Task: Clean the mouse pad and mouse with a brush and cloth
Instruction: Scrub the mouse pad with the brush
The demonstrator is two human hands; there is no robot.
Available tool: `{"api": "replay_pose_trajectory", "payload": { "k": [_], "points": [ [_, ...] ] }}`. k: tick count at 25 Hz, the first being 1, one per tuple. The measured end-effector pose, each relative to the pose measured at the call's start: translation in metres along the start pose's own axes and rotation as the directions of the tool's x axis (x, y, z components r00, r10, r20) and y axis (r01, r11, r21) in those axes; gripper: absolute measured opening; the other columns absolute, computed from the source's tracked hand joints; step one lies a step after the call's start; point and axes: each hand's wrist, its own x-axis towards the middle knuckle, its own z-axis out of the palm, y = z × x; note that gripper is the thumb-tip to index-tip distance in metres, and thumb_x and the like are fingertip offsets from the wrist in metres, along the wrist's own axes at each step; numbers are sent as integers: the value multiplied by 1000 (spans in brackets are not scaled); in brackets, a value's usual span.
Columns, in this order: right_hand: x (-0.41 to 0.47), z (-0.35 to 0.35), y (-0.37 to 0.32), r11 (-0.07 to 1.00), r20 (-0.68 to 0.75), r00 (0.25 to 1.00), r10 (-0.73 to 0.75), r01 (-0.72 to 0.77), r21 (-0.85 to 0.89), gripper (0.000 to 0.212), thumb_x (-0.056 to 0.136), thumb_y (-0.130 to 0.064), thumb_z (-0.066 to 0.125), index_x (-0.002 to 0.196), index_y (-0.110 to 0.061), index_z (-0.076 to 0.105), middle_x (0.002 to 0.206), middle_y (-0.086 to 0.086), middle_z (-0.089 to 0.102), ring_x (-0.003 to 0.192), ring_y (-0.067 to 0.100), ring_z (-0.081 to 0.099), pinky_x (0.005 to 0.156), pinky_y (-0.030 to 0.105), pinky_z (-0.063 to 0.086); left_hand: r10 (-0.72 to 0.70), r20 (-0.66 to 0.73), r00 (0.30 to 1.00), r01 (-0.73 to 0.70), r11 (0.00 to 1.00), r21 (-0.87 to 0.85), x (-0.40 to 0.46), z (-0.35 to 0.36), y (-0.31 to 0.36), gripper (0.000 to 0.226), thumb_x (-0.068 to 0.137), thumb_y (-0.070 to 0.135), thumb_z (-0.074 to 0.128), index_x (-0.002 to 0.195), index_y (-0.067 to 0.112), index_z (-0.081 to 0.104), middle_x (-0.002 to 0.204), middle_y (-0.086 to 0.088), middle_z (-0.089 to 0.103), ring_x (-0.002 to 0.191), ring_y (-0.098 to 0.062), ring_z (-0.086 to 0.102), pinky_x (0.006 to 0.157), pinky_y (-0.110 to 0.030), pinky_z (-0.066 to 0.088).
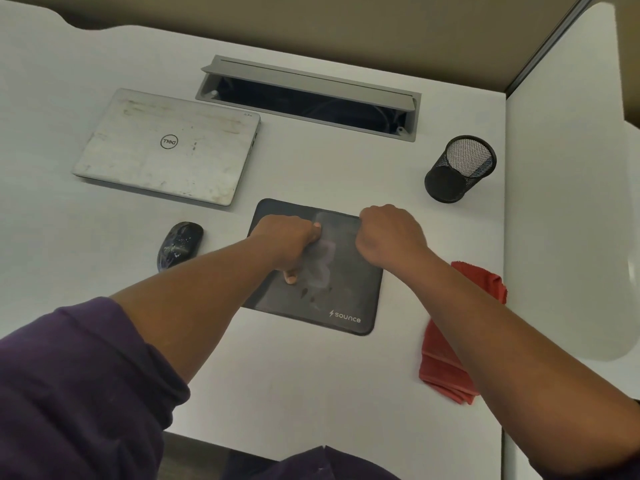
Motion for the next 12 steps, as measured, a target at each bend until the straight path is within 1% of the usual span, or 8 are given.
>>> {"api": "replay_pose_trajectory", "payload": {
  "k": [1, 2, 5, 6, 7, 9, 11, 12],
  "points": [
    [-3, -3, 7, 1000, 1, 1000, 20, -20, -10, 12, 76, -12, 44, 65, -17, 43, 66, 0, 43, 65, 29, 46, 49, 27, 22, 0, 4, 1000, 0, 1000, -13, 0, 0, 0, 97, 51, 34, 96, 135, 26, 49, 88, 6, 60, 85, -25, 61, 61, -33, 45],
    [-3, -4, 14, 999, -11, 999, 31, -31, 15, 12, 78, -14, 43, 67, -16, 47, 68, 1, 48, 66, 27, 45, 50, 28, 24, -2, 8, 1000, 2, 1000, -18, 0, 0, -1, 94, 51, 32, 96, 133, 26, 50, 89, 6, 60, 84, -24, 61, 59, -32, 42],
    [-3, -7, 30, 964, -122, 992, 13, 20, 265, 23, 95, -20, 44, 94, -18, 67, 88, -2, 69, 80, 23, 55, 66, 32, 39, -9, 8, 1000, 9, 1000, -9, -2, -1, -1, 86, 52, 28, 94, 127, 24, 54, 80, 8, 57, 77, -22, 57, 53, -30, 36],
    [-4, -8, 33, 952, -117, 993, 1, 35, 303, 24, 97, -21, 44, 100, -19, 68, 93, -3, 70, 84, 22, 58, 71, 33, 42, -8, 5, 1000, 8, 1000, -9, -2, -1, -1, 84, 52, 28, 94, 125, 24, 54, 79, 7, 57, 76, -22, 57, 53, -30, 35],
    [-7, -8, 36, 959, -81, 997, -18, 40, 281, 25, 97, -21, 44, 101, -19, 69, 94, -3, 71, 86, 23, 60, 72, 33, 44, -6, 6, 1000, 6, 1000, -6, -2, -1, 0, 83, 51, 28, 94, 124, 23, 55, 79, 7, 57, 78, -23, 59, 52, -30, 35],
    [-15, -3, 42, 977, 20, 999, -40, 34, 210, 24, 91, -20, 46, 88, -19, 70, 82, -3, 71, 78, 23, 62, 65, 33, 46, -3, 2, 1000, 3, 1000, 7, -2, -2, 2, 83, 50, 30, 95, 123, 23, 55, 80, 6, 58, 80, -24, 61, 52, -30, 35],
    [-24, 0, 47, 943, 52, 998, -44, 24, 331, 22, 81, -22, 49, 72, -21, 69, 65, -5, 68, 67, 19, 63, 59, 33, 49, 3, -11, 1000, -3, 1000, 12, -3, -3, 2, 80, 52, 30, 94, 121, 23, 56, 78, 6, 57, 78, -24, 62, 52, -30, 36],
    [-27, -1, 47, 901, 17, 999, -30, 20, 433, 21, 82, -23, 51, 72, -23, 68, 64, -6, 68, 65, 15, 64, 59, 32, 50, 6, -12, 1000, -6, 1000, 11, -3, -3, 2, 77, 53, 29, 93, 120, 23, 56, 78, 6, 57, 78, -24, 62, 53, -31, 38]
  ]
}}
